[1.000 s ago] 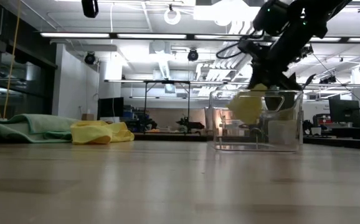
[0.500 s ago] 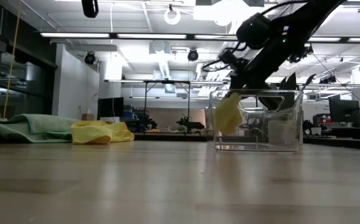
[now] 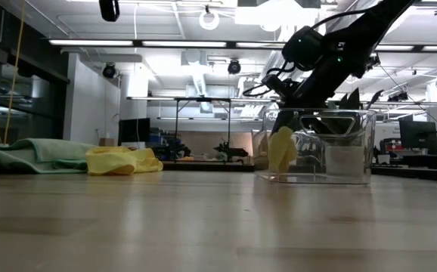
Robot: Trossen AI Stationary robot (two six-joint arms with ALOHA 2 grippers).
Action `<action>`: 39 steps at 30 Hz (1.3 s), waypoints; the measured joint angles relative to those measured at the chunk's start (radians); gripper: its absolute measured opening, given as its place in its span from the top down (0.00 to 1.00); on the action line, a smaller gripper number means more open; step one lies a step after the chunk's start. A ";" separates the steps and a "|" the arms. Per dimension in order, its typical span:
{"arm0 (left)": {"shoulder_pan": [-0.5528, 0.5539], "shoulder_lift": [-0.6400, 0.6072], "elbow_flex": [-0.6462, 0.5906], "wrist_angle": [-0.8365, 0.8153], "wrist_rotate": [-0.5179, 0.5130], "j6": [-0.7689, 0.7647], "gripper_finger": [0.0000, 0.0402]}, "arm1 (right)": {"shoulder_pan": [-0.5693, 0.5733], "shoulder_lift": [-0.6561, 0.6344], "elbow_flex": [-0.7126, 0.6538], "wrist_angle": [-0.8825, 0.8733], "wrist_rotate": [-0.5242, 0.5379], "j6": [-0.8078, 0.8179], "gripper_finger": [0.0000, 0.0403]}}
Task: Fold microfiber towels
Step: Put the folded yellow microfiber towel into the transparent bin
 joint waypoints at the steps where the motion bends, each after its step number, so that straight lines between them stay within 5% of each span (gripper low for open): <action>1: 0.000 0.000 0.000 0.000 0.000 0.000 0.51 | 0.000 0.000 0.000 -0.002 0.000 0.003 0.97; 14: 0.000 0.000 0.000 0.000 0.000 -0.007 0.51 | -0.038 -0.032 0.000 -0.133 -0.084 -0.035 0.52; 29: -0.005 0.000 0.000 -0.001 0.002 -0.002 0.51 | -0.048 -0.197 0.000 -0.391 0.016 0.022 0.50; 39: -0.005 0.000 0.000 -0.001 0.000 0.004 0.51 | -0.043 -0.301 0.000 -0.345 0.086 0.051 0.57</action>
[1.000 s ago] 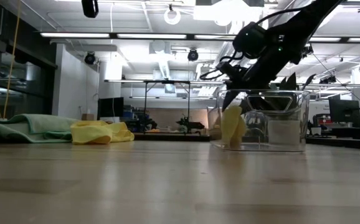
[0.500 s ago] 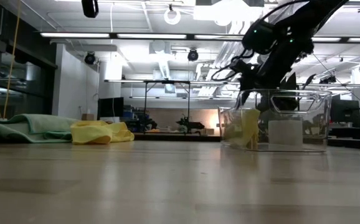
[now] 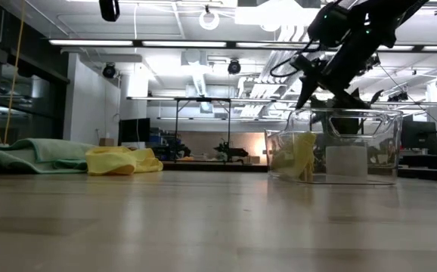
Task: Fold microfiber towels
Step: Put the folded yellow microfiber towel into the transparent bin
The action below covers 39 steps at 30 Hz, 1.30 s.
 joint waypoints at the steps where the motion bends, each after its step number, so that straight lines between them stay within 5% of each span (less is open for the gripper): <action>1: 0.000 0.000 0.000 0.000 0.000 0.001 0.51 | 0.005 0.005 0.000 0.025 0.000 0.000 0.62; 7: 0.000 0.002 0.000 0.000 0.000 0.008 0.51 | 0.038 0.104 0.000 0.172 -0.010 -0.023 0.97; 14: 0.000 0.002 0.000 0.000 0.000 0.000 0.51 | 0.055 0.228 0.000 0.153 -0.034 -0.016 0.99; 25: -0.001 0.004 0.000 -0.001 0.000 0.009 0.51 | 0.059 0.183 0.000 -0.156 0.048 -0.068 1.00; 33: 0.000 0.014 0.000 -0.001 -0.001 0.008 0.51 | 0.056 0.184 0.000 -0.139 0.074 -0.056 1.00; 39: 0.000 0.014 0.000 0.000 0.000 0.008 0.51 | 0.056 0.154 0.128 -0.308 0.130 -0.146 1.00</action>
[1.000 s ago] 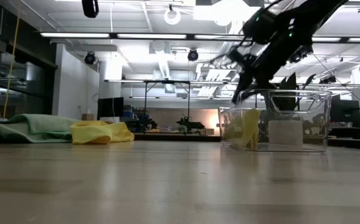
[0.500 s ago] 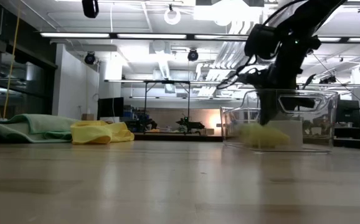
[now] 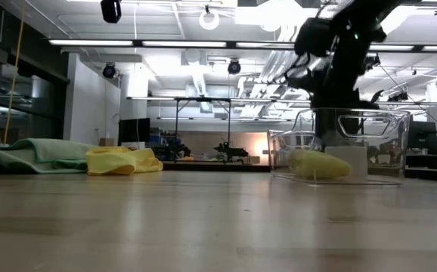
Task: Fold microfiber towels
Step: Put the folded yellow microfiber towel into the transparent bin
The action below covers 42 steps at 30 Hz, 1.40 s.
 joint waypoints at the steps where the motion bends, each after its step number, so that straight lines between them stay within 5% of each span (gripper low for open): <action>1: 0.000 0.000 0.000 0.000 0.000 0.000 0.51 | -0.003 0.005 0.033 -0.048 0.012 -0.029 1.00; 6: 0.000 0.000 0.000 0.000 0.000 0.000 0.51 | -0.056 0.097 0.139 -0.244 -0.040 -0.223 1.00; 12: -0.001 0.001 0.000 0.000 0.000 -0.008 0.51 | -0.038 0.226 0.184 -0.278 -0.096 -0.805 1.00; 16: -0.002 0.001 0.000 0.000 0.000 -0.009 0.51 | -0.017 0.305 0.196 -0.339 -0.039 -1.025 1.00; 29: -0.001 0.001 0.000 0.000 0.000 -0.008 0.51 | -0.017 0.415 0.213 -0.295 0.107 -1.192 1.00; 42: -0.001 0.001 0.000 0.000 -0.001 -0.008 0.51 | 0.008 0.416 0.213 -0.121 0.056 -1.257 1.00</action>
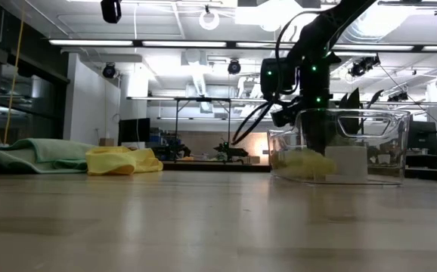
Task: Fold microfiber towels
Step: Put the folded yellow microfiber towel into the transparent bin, then fold the top yellow microfiber towel
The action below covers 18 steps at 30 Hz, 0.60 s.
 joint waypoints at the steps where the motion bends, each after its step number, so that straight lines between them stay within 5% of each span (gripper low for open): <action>1: 0.000 0.000 0.000 0.000 0.000 0.000 0.51 | 0.002 0.000 0.000 -0.002 0.000 0.005 1.00; 10: 0.000 0.000 0.000 0.000 0.000 0.000 0.51 | -0.008 -0.161 0.000 -0.128 0.109 0.062 1.00; 18: -0.001 0.001 0.000 -0.015 0.002 0.055 0.51 | 0.039 -0.478 -0.055 0.097 -0.031 0.388 1.00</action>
